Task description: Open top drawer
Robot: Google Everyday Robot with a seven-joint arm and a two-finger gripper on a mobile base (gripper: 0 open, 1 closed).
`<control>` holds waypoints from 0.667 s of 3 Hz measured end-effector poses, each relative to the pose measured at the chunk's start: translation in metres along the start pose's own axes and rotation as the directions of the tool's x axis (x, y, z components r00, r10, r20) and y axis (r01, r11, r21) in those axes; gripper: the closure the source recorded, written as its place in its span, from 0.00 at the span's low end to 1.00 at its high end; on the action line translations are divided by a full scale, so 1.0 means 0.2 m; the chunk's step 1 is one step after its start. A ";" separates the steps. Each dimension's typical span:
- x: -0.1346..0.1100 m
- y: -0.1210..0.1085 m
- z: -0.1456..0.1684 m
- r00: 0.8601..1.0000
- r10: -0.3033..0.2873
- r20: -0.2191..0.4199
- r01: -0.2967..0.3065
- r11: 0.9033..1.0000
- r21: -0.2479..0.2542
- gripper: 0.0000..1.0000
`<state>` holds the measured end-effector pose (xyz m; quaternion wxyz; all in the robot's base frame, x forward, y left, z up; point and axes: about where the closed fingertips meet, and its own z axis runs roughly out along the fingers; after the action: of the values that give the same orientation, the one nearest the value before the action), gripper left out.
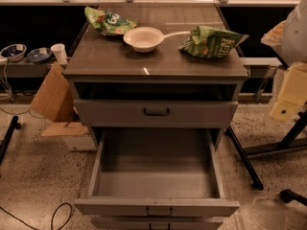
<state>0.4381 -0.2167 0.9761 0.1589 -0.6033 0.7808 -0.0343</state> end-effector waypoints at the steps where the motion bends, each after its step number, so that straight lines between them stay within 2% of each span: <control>1: 0.00 0.00 0.00 1.000 0.000 0.000 0.000 1.000 0.000 0.00; 2: -0.02 0.02 0.05 1.000 -0.011 0.011 0.011 1.000 -0.011 0.00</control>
Offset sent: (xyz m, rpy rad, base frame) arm -0.0022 0.0462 -0.0752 0.0717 0.0693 0.1174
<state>0.4380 -0.2102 0.9667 0.1596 -0.6087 0.7767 -0.0275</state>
